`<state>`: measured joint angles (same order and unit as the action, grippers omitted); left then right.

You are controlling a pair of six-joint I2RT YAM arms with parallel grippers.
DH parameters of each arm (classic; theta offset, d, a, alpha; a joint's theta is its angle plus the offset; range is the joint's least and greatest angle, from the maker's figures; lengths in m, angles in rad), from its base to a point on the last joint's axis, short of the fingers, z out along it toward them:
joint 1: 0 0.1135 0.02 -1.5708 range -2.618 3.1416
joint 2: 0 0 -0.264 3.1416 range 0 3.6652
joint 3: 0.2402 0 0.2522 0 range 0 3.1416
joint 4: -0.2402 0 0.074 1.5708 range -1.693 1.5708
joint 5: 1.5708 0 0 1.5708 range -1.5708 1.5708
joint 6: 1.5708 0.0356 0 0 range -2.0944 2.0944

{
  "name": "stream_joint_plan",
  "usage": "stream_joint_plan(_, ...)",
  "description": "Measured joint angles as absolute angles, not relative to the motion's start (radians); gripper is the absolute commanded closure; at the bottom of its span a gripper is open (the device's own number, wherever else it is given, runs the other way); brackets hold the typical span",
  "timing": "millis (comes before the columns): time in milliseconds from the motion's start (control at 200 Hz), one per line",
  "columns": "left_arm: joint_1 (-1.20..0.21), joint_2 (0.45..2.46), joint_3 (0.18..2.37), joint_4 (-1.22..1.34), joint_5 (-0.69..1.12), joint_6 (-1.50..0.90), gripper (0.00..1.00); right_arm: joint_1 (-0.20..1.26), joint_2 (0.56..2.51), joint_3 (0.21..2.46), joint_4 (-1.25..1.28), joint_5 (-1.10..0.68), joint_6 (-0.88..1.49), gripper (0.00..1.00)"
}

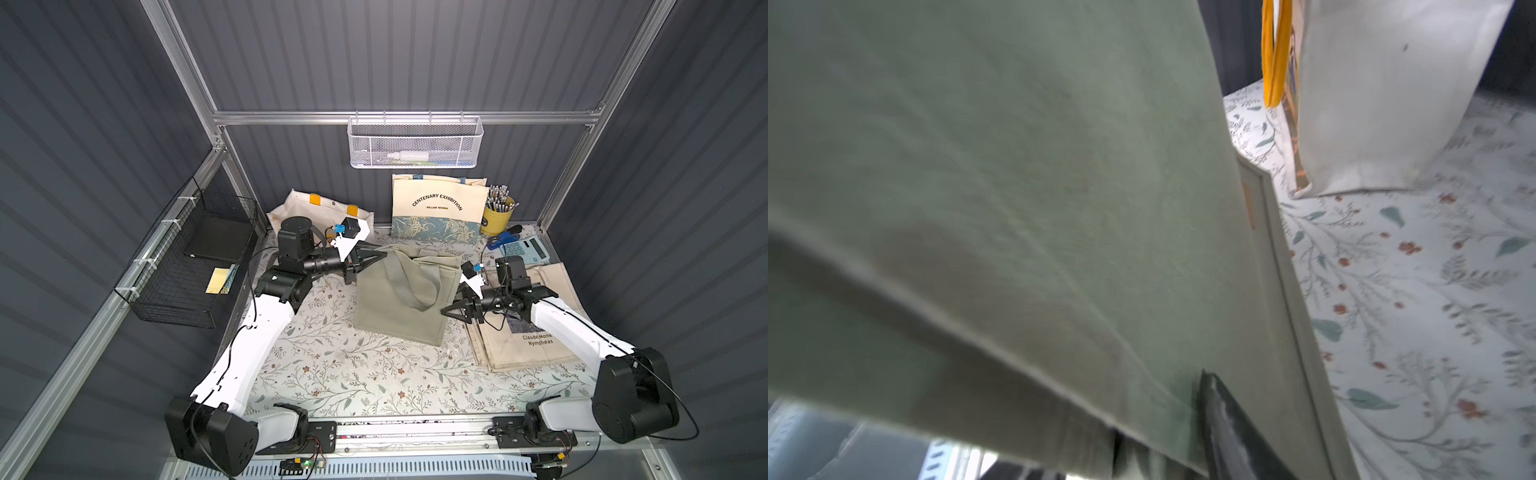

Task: Put away the canvas bag
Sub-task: Press the canvas bag.

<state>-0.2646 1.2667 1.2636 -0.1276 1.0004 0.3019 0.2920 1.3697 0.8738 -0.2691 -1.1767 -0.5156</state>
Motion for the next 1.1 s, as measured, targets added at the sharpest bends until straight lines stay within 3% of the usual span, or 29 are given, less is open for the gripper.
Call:
stream_joint_plan(145, -0.265, 1.272, 1.264, -0.098, 1.009, 0.28, 1.0, 0.325, 1.393, 0.871, -0.258, -1.161, -0.504, 0.4)
stream_joint_plan(210, -0.265, 1.272, 1.264, -0.081, 1.011, 0.266, 1.0, 0.342, 1.402, 0.871, -0.251, -1.145, -0.496, 0.23)
stream_joint_plan(250, -0.264, 1.272, 1.264, -0.068, 1.011, 0.256, 1.0, 0.352, 1.407, 0.87, -0.249, -1.132, -0.487, 0.2)
stream_joint_plan(290, -0.261, 1.273, 1.264, -0.053, 1.014, 0.245, 1.0, 0.361, 1.411, 0.87, -0.247, -1.112, -0.47, 0.11)
stream_joint_plan(370, -0.259, 1.274, 1.27, -0.031, 1.022, 0.226, 1.0, 0.377, 1.41, 0.868, -0.223, -1.066, -0.448, 0.09)
stream_joint_plan(430, -0.258, 1.277, 1.278, -0.017, 1.029, 0.218, 1.0, 0.385, 1.4, 0.854, -0.176, -1.03, -0.416, 0.02)
stream_joint_plan(966, -0.253, 1.296, 1.308, 0.013, 1.074, 0.147, 1.0, 0.442, 1.324, 0.74, 0.15, -0.801, -0.261, 0.02)
stream_joint_plan(1101, -0.253, 1.301, 1.315, 0.036, 1.088, 0.115, 1.0, 0.442, 1.35, 0.74, 0.171, -0.788, -0.271, 0.17)
